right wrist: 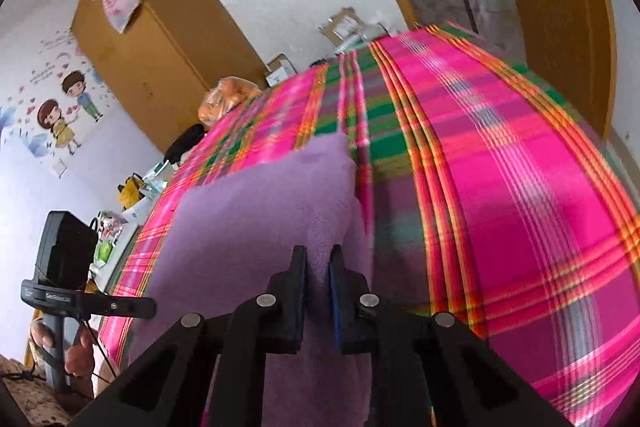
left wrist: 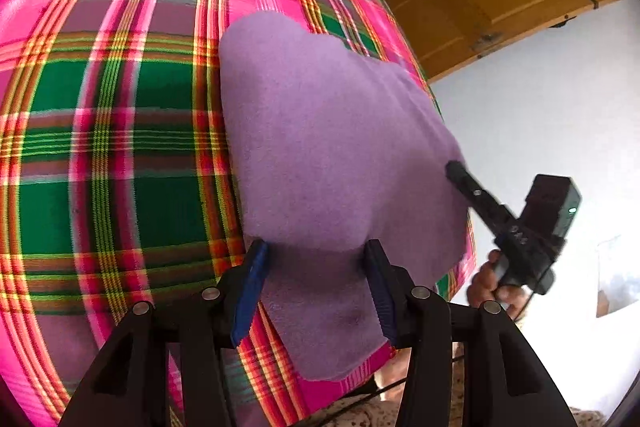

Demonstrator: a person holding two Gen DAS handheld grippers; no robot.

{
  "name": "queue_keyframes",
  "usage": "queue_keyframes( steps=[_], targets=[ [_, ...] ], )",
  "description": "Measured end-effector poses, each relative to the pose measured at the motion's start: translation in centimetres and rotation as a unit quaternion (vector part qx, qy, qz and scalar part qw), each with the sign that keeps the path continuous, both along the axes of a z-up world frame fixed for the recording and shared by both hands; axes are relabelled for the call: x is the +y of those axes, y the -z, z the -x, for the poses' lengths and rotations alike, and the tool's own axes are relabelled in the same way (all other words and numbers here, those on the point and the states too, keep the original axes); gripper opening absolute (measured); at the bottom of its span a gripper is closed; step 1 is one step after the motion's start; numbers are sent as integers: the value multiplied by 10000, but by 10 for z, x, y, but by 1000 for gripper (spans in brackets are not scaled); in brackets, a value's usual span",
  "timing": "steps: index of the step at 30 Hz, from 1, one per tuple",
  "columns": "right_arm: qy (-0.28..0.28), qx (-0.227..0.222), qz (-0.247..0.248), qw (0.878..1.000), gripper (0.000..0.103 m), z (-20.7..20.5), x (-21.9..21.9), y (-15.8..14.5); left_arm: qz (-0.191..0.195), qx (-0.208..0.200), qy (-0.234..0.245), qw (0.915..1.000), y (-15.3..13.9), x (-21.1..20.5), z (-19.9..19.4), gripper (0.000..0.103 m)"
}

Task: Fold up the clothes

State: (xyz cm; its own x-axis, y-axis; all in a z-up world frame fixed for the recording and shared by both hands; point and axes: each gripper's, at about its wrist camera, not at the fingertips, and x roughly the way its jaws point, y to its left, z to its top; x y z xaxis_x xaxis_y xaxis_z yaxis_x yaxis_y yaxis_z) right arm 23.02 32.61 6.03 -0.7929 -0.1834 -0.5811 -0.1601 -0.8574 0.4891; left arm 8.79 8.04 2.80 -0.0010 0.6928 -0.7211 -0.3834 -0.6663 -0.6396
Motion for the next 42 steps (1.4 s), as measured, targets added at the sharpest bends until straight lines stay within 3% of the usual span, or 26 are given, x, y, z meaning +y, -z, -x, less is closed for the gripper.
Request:
queue_keyframes(
  steps=[4, 7, 12, 18, 24, 28, 34, 42],
  targets=[
    [169, -174, 86, 9997, 15, 1, 13, 15, 60, 15, 4, 10000, 3, -3, -3, 59],
    [192, -292, -118, 9993, 17, 0, 10, 15, 40, 6, 11, 10000, 8, -12, -10, 61],
    [543, -181, -1075, 9926, 19, -11, -13, -12, 44, 84, 44, 9999, -3, -21, -12, 61],
    [-123, 283, -1784, 9835, 20, -15, -69, -34, -367, 465, -44, 9982, -33, -33, -7, 58],
    [-665, 1, -1584, 9851, 20, 2, -106, -6, -239, 471, -35, 9986, -29, -3, 4, 58],
    [-672, 21, -2052, 9764, 20, -3, -122, 8, -101, 367, -116, 9992, -19, 5, 17, 58],
    [-844, 92, -2151, 9729, 20, -1, -142, 6, -182, 285, -203, 9992, -7, -6, 21, 58],
    [-1089, 187, -2233, 9685, 21, 1, -169, 2, -153, 259, -291, 9991, -14, -5, 19, 58]
  ],
)
